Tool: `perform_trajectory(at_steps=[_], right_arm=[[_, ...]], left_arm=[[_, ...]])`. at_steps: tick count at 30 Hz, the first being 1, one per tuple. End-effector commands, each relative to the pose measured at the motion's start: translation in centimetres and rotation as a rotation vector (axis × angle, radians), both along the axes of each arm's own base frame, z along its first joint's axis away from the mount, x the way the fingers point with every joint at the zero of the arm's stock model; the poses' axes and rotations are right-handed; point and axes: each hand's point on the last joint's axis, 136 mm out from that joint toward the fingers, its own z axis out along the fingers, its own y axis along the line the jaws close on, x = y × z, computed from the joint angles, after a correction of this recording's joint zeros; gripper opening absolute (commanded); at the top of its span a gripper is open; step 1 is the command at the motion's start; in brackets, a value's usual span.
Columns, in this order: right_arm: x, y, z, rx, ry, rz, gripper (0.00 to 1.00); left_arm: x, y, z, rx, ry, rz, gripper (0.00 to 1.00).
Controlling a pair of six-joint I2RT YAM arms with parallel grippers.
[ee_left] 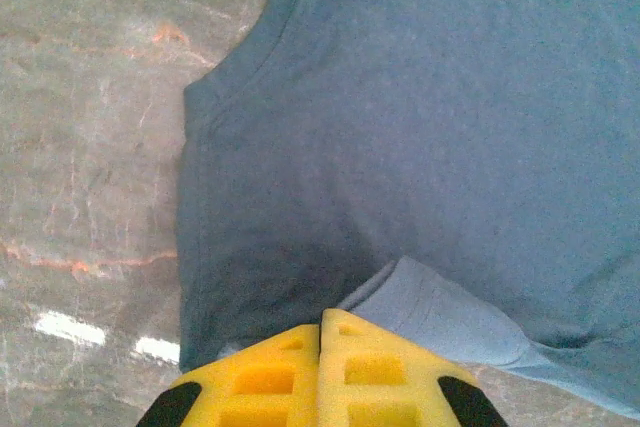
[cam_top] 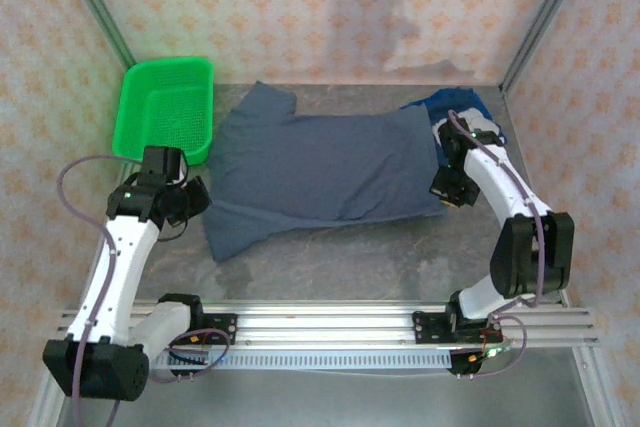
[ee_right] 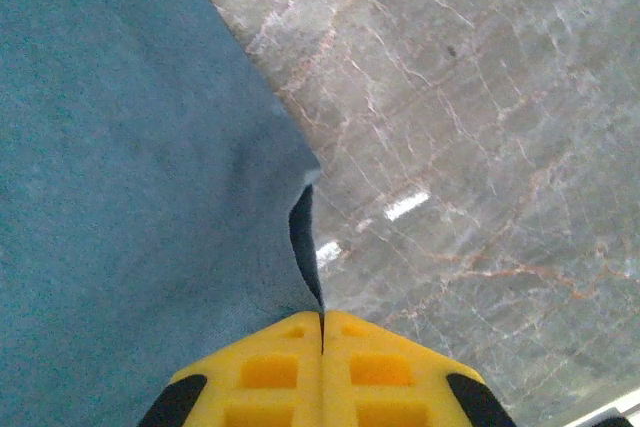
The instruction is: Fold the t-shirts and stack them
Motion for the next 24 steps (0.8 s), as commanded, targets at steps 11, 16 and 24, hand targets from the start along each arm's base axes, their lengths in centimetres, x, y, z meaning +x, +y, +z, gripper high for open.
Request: perform_trajectory(at_steps=[11, 16, 24], right_arm=[[4.3, -0.7, -0.8, -0.049, 0.030, 0.106, 0.00], [4.9, -0.6, -1.7, -0.050, 0.049, 0.122, 0.00], [6.0, -0.8, -2.7, -0.061, 0.069, 0.147, 0.00]], left_arm=[[7.3, 0.8, 2.0, 0.160, -0.059, -0.165, 0.00], [10.0, -0.2, 2.0, 0.199, -0.060, -0.247, 0.00], [14.5, -1.7, 1.8, 0.277, -0.047, -0.364, 0.00]])
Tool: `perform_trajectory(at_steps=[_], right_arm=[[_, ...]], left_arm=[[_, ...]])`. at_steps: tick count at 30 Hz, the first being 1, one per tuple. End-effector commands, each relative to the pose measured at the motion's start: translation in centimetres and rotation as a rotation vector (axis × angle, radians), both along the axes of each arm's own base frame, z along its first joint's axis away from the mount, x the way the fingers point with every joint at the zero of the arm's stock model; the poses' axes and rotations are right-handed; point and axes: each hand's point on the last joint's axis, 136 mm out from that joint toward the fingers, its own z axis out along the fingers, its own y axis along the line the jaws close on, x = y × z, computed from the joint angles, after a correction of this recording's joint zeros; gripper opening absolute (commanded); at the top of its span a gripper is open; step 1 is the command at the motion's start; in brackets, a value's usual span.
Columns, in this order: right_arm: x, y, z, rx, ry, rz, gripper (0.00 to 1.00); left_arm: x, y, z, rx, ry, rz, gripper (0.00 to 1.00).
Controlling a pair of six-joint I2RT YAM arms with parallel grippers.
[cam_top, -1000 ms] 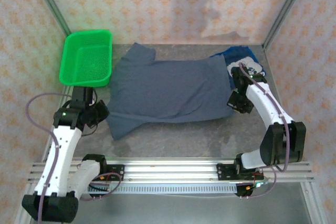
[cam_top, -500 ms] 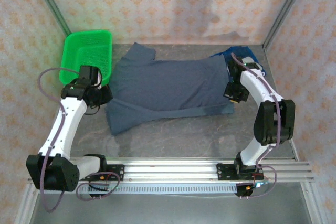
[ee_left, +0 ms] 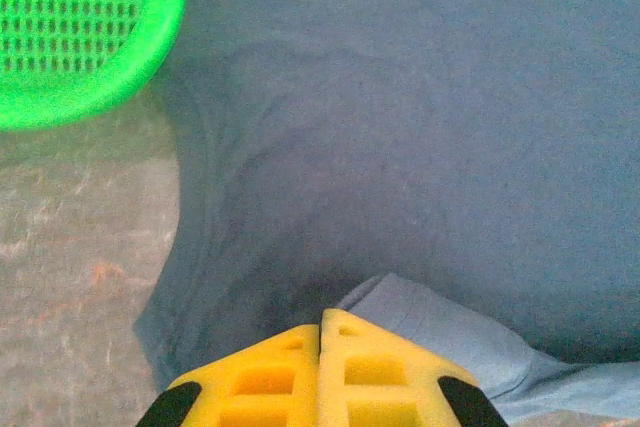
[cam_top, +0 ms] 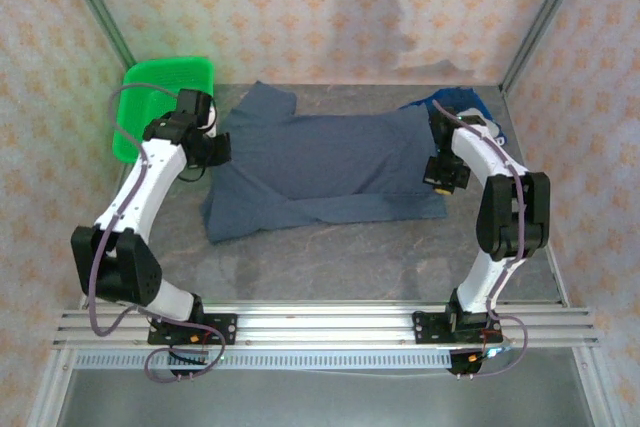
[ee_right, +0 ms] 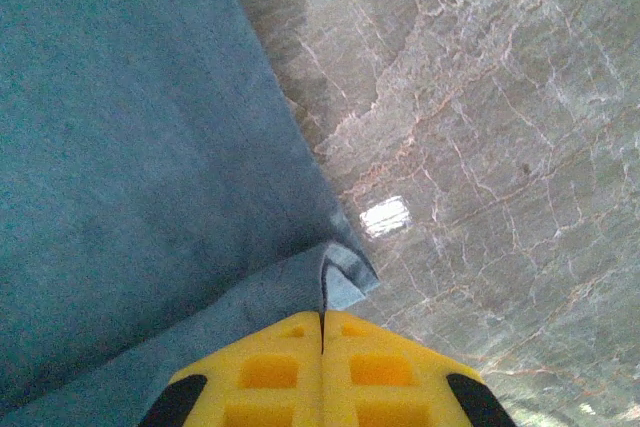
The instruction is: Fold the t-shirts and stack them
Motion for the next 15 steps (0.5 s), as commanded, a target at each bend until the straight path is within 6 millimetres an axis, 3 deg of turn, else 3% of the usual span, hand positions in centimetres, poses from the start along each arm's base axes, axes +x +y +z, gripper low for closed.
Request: perform_trajectory(at_steps=[1, 8, 15], right_arm=[[1.2, -0.9, 0.1, -0.046, -0.007, 0.022, 0.00], [2.7, -0.9, -0.8, -0.054, 0.007, 0.036, 0.00], [4.2, -1.1, -1.6, -0.065, 0.012, 0.047, 0.00]], left_arm=[[2.4, 0.0, 1.4, 0.081, -0.054, -0.059, 0.00], [5.8, -0.9, 0.4, 0.134, -0.030, -0.114, 0.00], [7.8, -0.9, -0.5, 0.143, -0.029, -0.108, 0.00]])
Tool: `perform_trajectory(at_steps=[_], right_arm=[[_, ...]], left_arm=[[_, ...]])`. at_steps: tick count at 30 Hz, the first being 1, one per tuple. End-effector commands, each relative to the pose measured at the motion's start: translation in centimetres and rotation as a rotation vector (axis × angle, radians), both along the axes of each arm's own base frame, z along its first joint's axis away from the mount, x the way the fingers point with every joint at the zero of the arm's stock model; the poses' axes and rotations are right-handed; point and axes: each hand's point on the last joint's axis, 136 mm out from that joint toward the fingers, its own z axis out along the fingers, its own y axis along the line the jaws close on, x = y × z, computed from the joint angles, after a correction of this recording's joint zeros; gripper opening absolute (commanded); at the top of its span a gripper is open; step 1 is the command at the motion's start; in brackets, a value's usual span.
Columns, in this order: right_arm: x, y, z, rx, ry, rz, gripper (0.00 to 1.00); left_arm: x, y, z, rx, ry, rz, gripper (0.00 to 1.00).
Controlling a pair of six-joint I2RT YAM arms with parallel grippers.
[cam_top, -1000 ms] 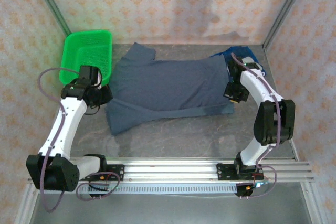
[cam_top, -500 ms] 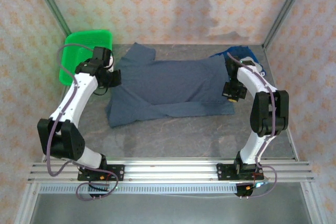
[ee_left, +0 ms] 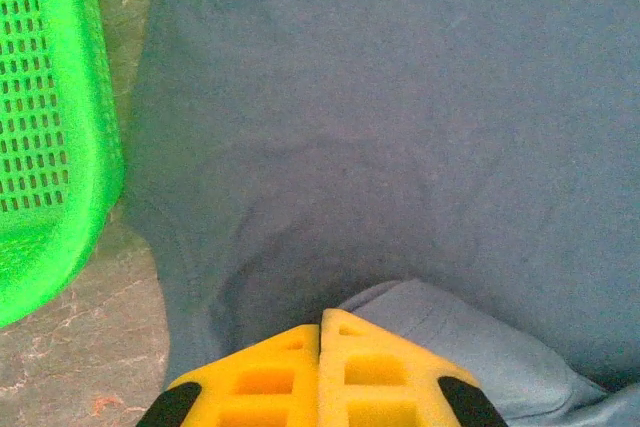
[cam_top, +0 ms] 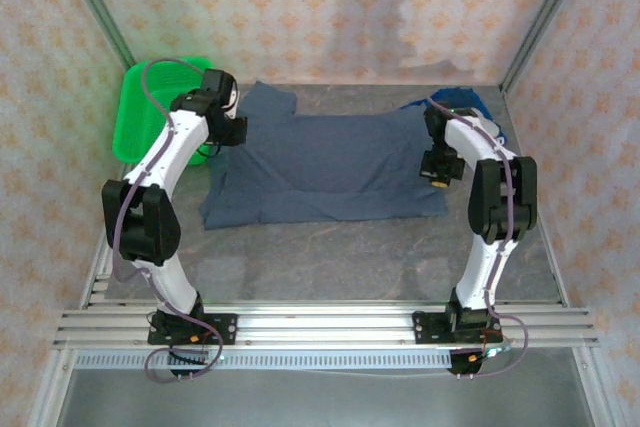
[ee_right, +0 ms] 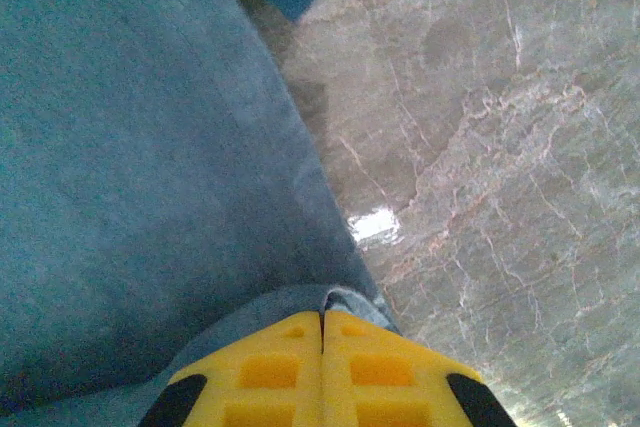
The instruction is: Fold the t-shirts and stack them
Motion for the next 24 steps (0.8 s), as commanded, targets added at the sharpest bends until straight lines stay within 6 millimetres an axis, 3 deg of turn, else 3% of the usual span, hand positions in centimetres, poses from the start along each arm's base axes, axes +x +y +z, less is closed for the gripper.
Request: perform_trajectory(at_steps=[1, 12, 13, 15, 17, 20, 22, 24], right_arm=[[1.1, -1.0, 0.1, -0.047, -0.006, 0.010, 0.00], [3.0, -1.5, -0.9, -0.060, -0.024, -0.011, 0.04], [3.3, -1.6, -0.8, -0.057, -0.037, -0.017, 0.05], [3.8, -1.7, -0.5, -0.032, -0.059, -0.044, 0.13], [4.2, -1.8, -0.1, 0.000, -0.081, -0.072, 0.32], [4.4, -1.9, 1.5, 0.024, -0.132, -0.087, 0.50], [3.9, -1.4, 3.1, 0.054, -0.177, -0.081, 0.57], [2.8, -1.0, 4.2, 0.079, -0.203, -0.079, 0.65]], left_arm=[[1.5, 0.4, 1.2, 0.043, -0.049, 0.001, 0.00], [4.0, 0.7, 0.4, 0.040, -0.044, 0.073, 0.03], [4.3, 0.6, 0.0, 0.034, -0.037, 0.080, 0.15], [4.8, 0.4, 0.5, 0.013, -0.051, 0.097, 0.23], [5.3, 0.3, 1.6, -0.007, -0.078, 0.120, 0.54], [5.0, 0.5, 4.3, -0.032, -0.113, 0.172, 0.85], [3.6, 0.4, 7.0, -0.080, -0.151, 0.211, 0.90], [1.4, 0.0, 8.5, -0.148, -0.163, 0.238, 0.92]])
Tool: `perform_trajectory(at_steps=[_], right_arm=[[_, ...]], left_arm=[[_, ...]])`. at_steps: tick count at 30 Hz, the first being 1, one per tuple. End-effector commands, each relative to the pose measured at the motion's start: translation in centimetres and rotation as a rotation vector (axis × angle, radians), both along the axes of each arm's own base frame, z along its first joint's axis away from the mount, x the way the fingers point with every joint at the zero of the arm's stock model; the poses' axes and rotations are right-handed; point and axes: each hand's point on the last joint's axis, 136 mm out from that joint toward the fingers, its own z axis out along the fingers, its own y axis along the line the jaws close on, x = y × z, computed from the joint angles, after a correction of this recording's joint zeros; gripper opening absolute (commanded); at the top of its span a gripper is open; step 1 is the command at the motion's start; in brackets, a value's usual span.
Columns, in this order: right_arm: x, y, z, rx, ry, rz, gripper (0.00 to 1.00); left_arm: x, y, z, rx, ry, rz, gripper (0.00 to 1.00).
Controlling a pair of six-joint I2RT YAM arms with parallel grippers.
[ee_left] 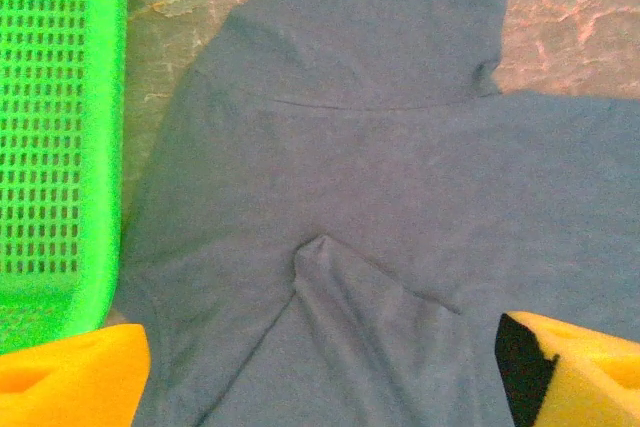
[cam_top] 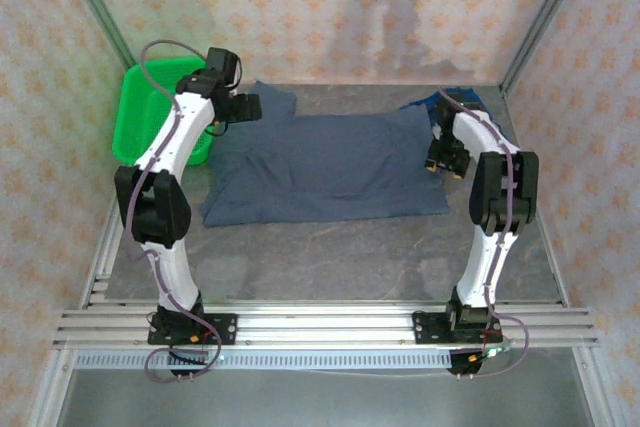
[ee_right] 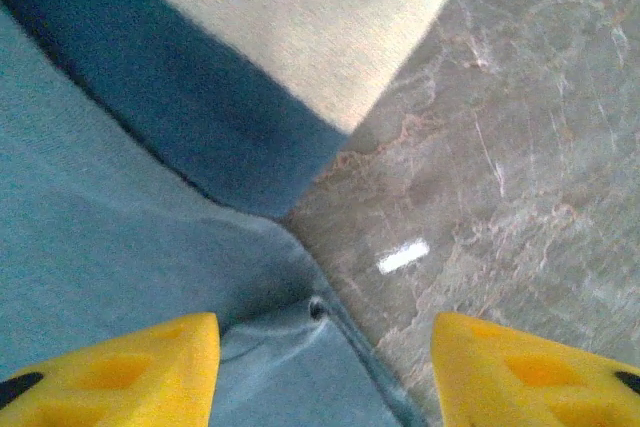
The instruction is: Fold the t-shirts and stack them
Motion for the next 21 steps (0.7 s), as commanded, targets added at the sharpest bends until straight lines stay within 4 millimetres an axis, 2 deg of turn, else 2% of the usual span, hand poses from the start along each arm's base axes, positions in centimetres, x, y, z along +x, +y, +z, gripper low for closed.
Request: perform_trajectory(at_steps=[1, 3, 5, 9, 11, 15, 21], right_arm=[[-1.5, 0.8, 4.2, 0.042, -0.102, 0.004, 0.68], [-3.3, 1.3, 4.3, 0.068, -0.101, 0.002, 0.72], [-5.3, 1.7, 4.1, 0.100, -0.090, -0.001, 0.74], [-8.6, 2.4, 2.9, 0.147, -0.066, -0.028, 0.76], [-9.7, 2.7, 2.0, 0.168, -0.054, -0.045, 0.76], [-10.5, 2.8, 0.4, 0.220, -0.033, -0.098, 0.75], [-10.6, 2.0, -2.0, 0.279, -0.018, -0.189, 0.72]], left_arm=[[-4.7, -0.1, 4.8, -0.105, -0.051, 0.079, 0.93], [-8.2, 0.7, 4.3, -0.127, -0.005, 0.131, 0.93], [-11.9, 1.2, 2.6, -0.193, 0.050, 0.180, 0.92], [-18.2, 1.6, -1.8, -0.279, 0.135, 0.259, 0.90], [-20.5, 1.8, -4.3, -0.306, 0.187, 0.296, 0.87], [-22.4, 2.6, -8.2, -0.347, 0.221, 0.372, 0.78], [-22.5, 3.5, -12.9, -0.341, 0.301, 0.433, 0.70]])
